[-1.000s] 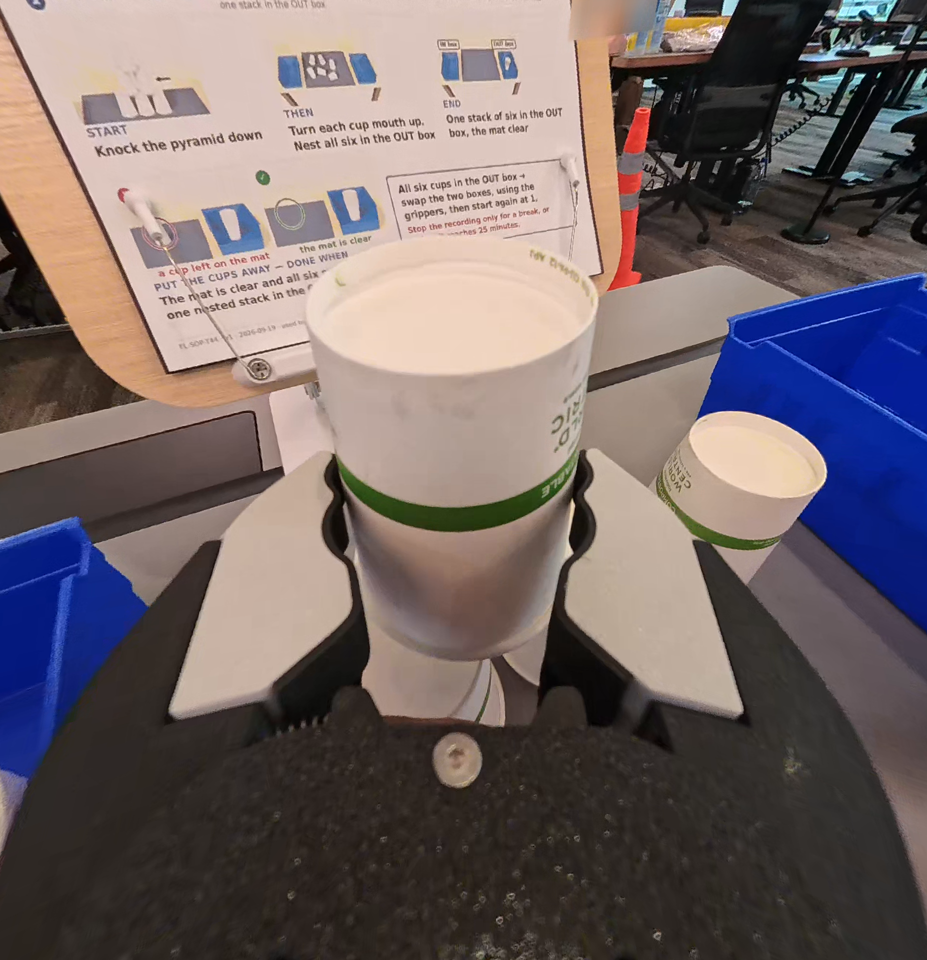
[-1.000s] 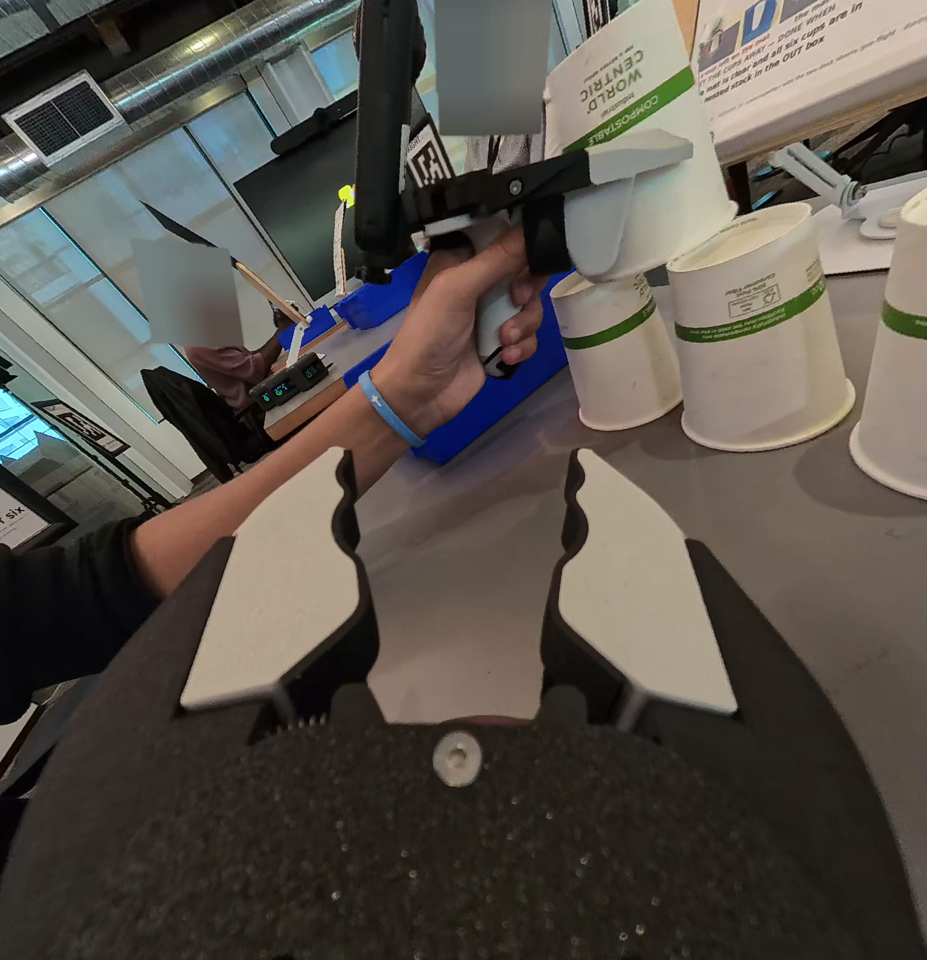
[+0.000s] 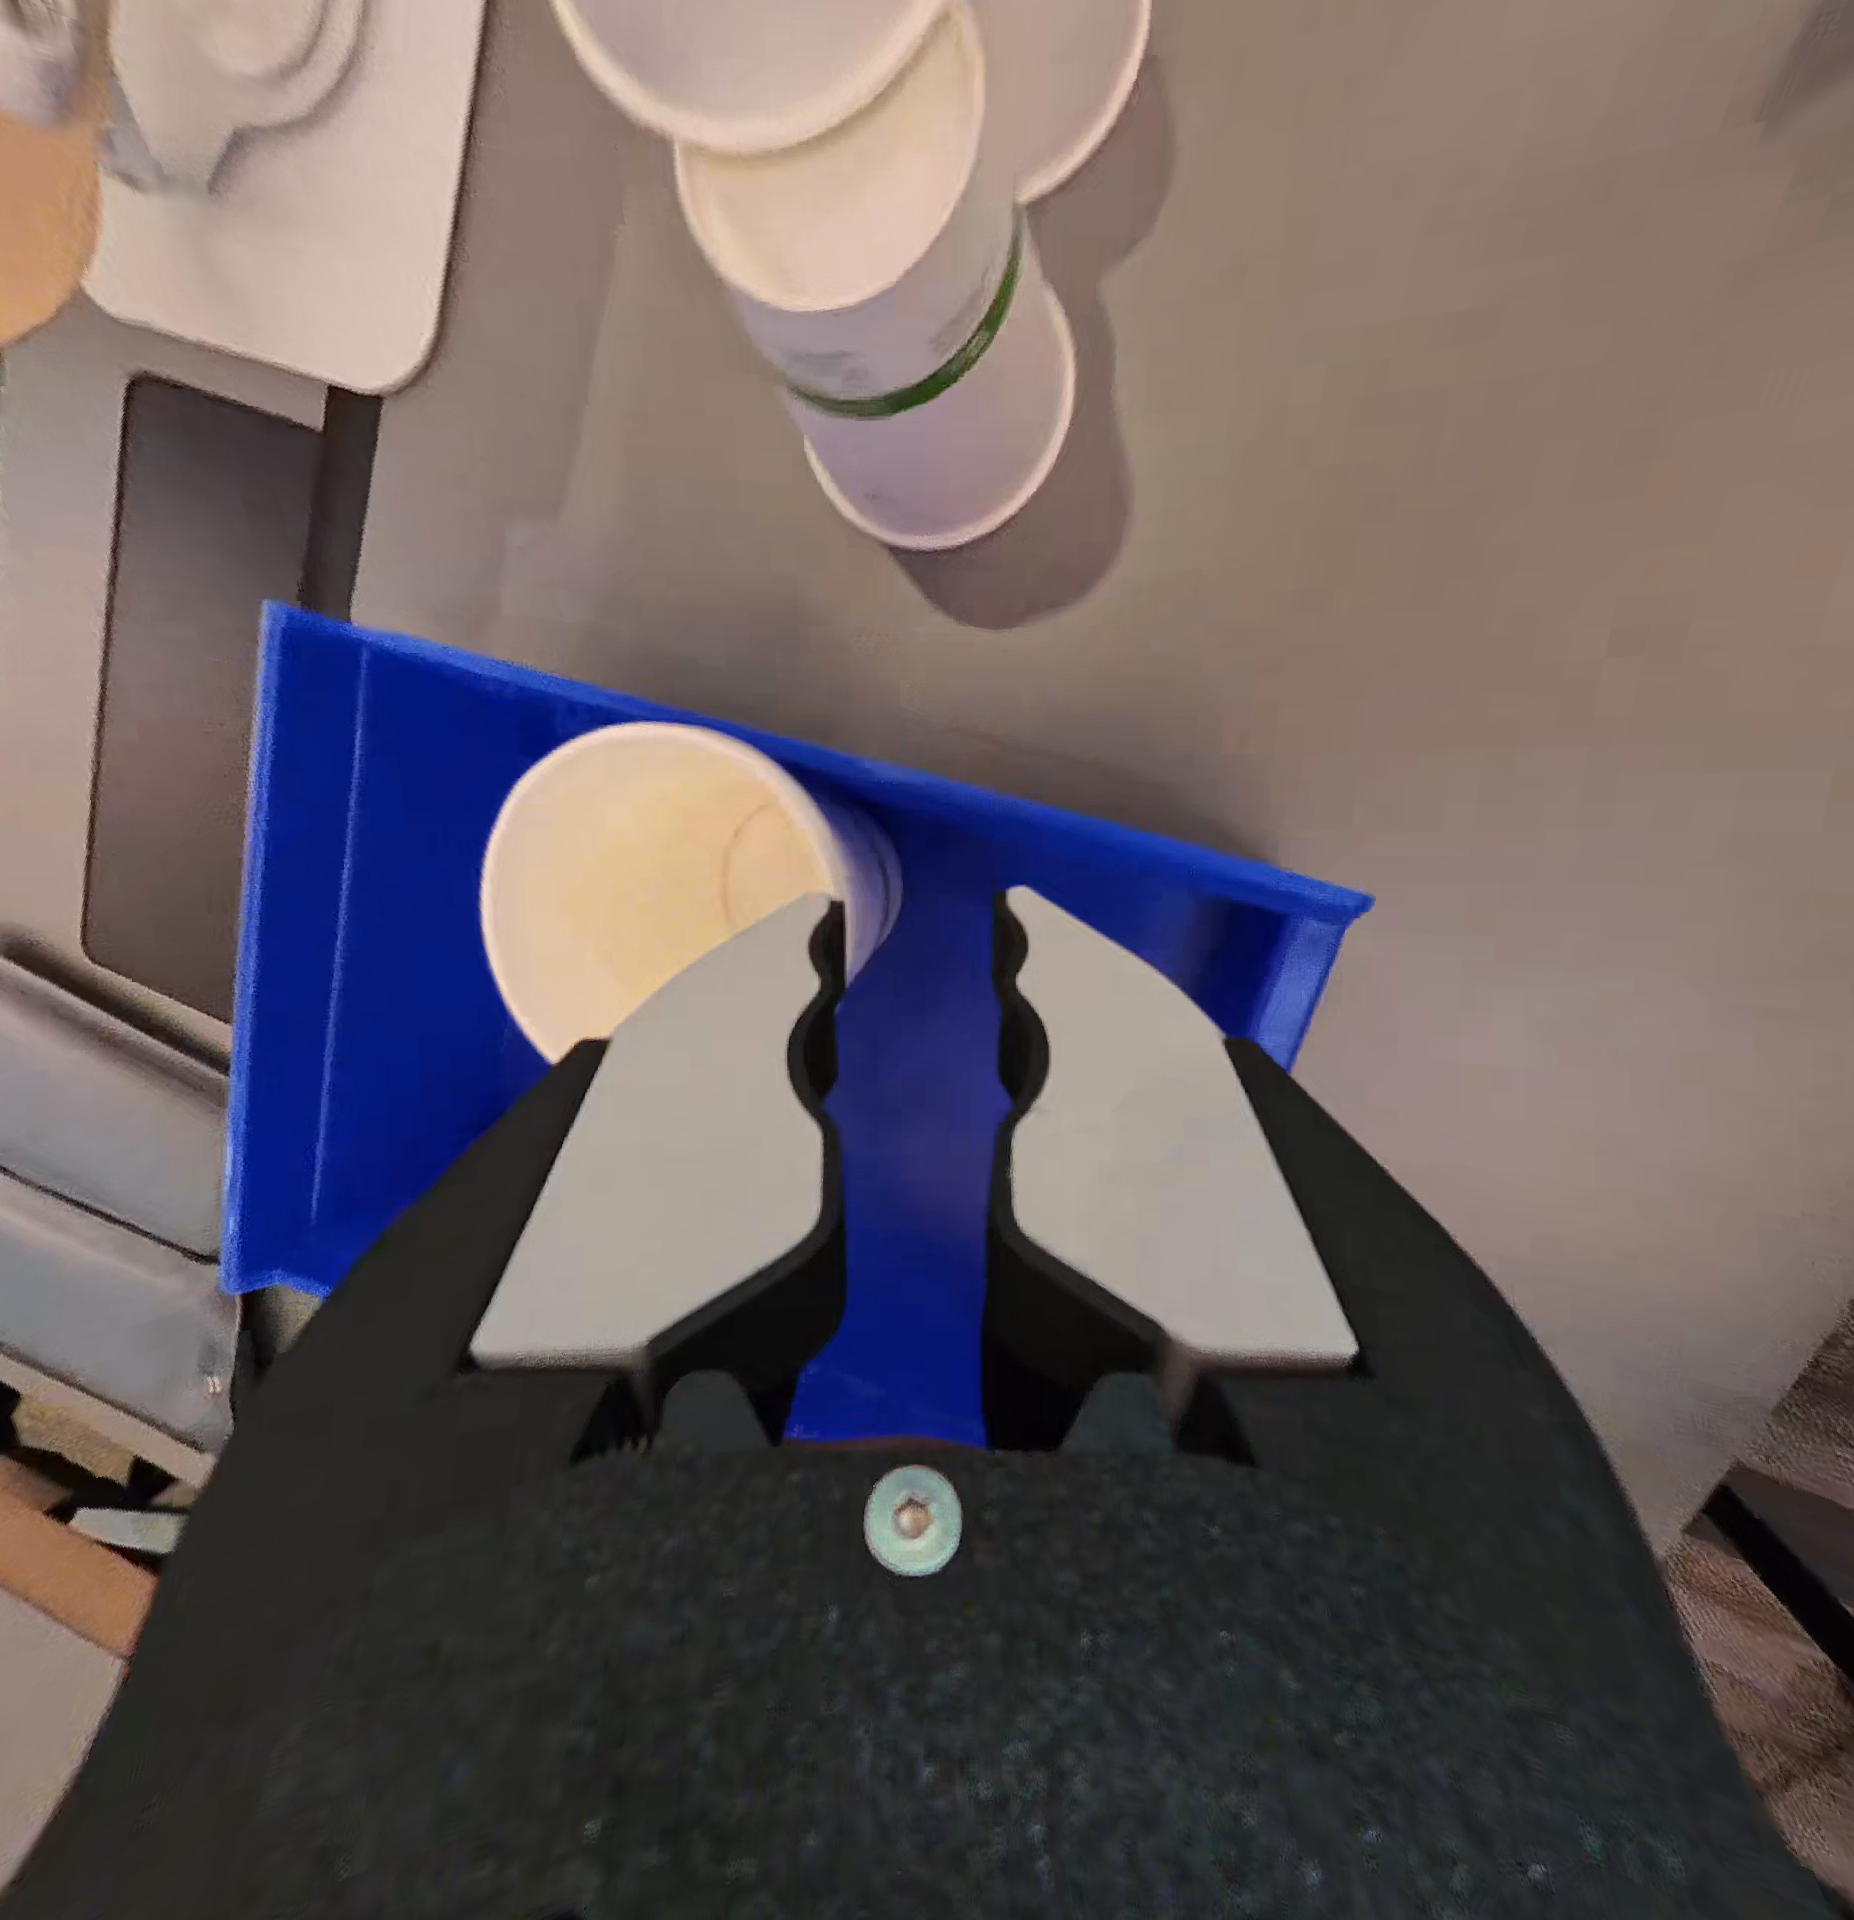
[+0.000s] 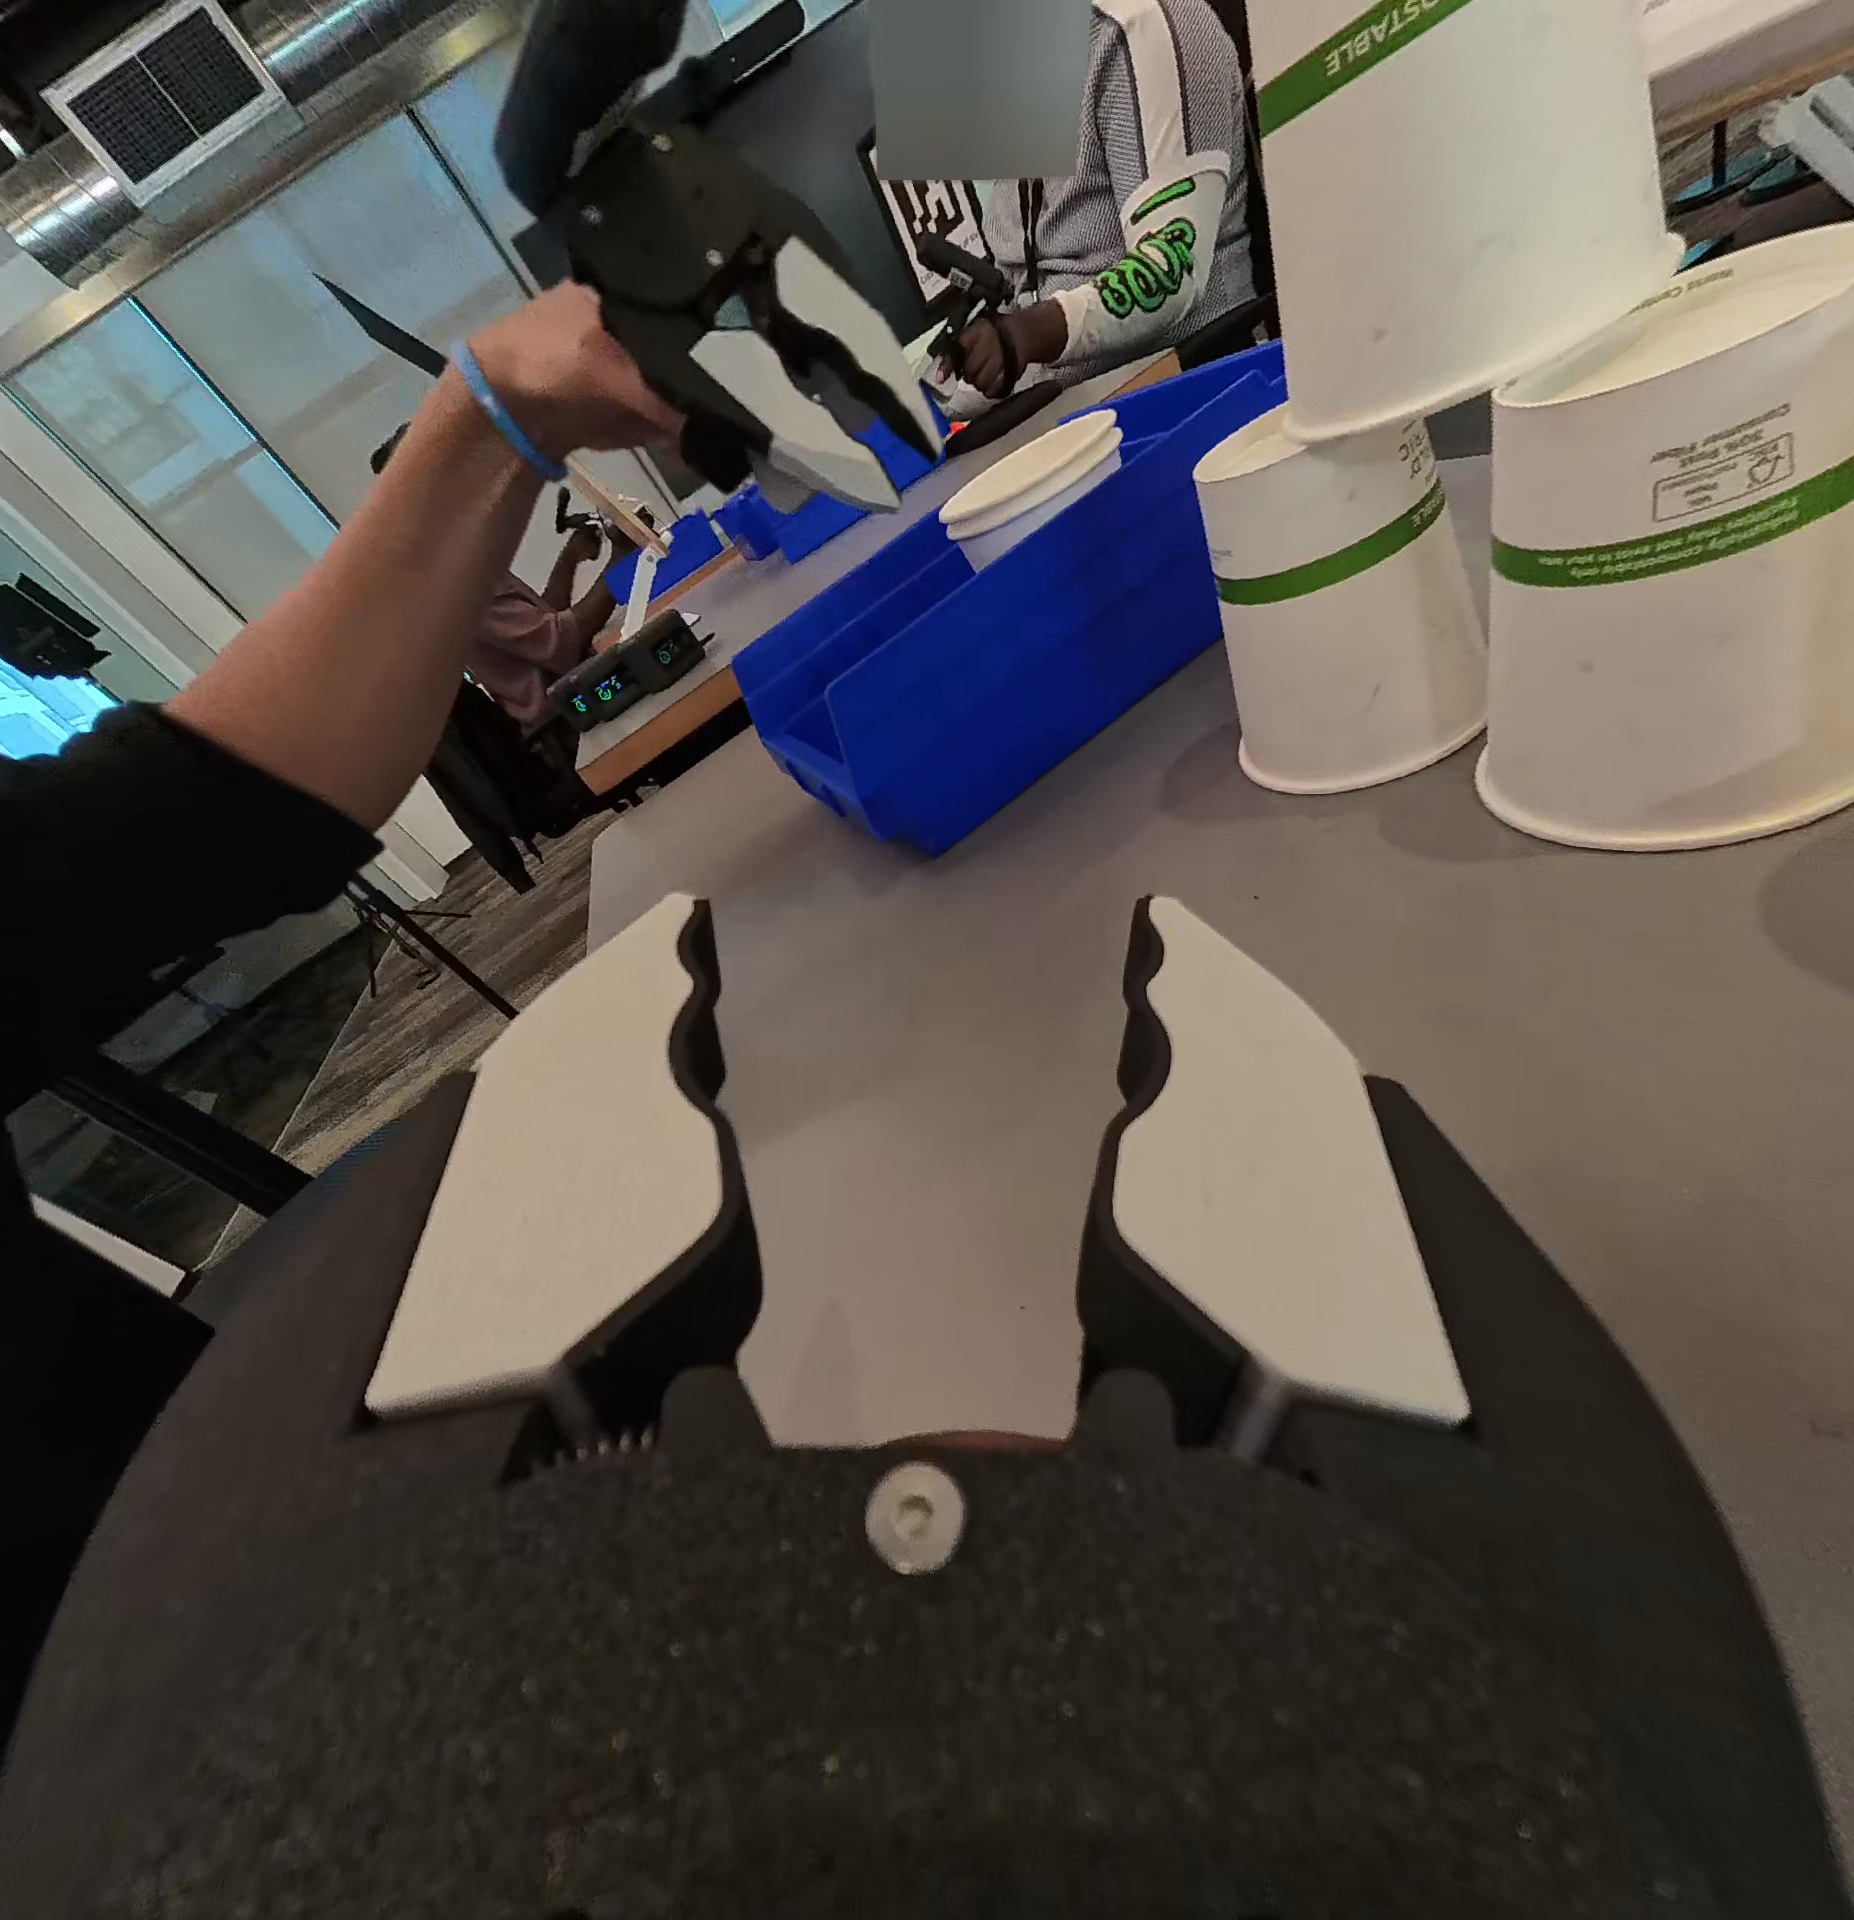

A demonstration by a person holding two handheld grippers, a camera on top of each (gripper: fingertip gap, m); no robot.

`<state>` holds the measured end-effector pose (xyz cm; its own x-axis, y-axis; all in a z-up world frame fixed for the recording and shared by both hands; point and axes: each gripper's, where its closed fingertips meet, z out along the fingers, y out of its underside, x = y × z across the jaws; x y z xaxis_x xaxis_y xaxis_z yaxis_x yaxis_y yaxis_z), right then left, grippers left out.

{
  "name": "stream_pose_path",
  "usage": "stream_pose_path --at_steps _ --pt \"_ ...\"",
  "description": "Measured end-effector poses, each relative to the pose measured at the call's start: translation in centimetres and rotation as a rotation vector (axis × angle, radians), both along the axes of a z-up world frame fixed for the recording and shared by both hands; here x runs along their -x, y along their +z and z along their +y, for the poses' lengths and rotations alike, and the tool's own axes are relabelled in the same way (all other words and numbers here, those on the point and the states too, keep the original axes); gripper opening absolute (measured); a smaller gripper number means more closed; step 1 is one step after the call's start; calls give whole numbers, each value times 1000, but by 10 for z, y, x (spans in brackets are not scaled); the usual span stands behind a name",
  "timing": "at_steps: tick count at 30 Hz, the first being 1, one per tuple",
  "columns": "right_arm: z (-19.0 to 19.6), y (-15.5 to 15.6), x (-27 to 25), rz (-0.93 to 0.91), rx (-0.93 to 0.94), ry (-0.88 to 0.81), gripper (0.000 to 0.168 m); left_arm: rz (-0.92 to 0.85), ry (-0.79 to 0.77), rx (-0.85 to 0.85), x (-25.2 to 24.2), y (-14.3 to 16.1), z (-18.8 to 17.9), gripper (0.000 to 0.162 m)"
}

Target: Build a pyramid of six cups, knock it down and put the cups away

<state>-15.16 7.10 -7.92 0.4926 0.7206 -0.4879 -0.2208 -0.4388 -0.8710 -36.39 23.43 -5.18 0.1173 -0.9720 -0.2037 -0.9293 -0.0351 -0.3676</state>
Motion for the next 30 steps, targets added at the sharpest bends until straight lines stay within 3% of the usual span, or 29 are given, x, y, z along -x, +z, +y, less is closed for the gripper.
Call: stream_pose_path --at_steps 4,10,16,24,30 --pt "1 0 -2 13 8 -2 74 77 24 69 11 -18 15 26" --pt "2 0 -4 37 26 -3 73 53 25 86 10 -28 22 20" --pt "2 0 -4 43 33 3 73 43 25 124 11 -27 21 3" --pt "0 0 -3 42 32 7 72 21 42 112 6 -25 27 3" --pt "0 1 -4 48 35 4 71 -20 64 61 3 -5 36 3"
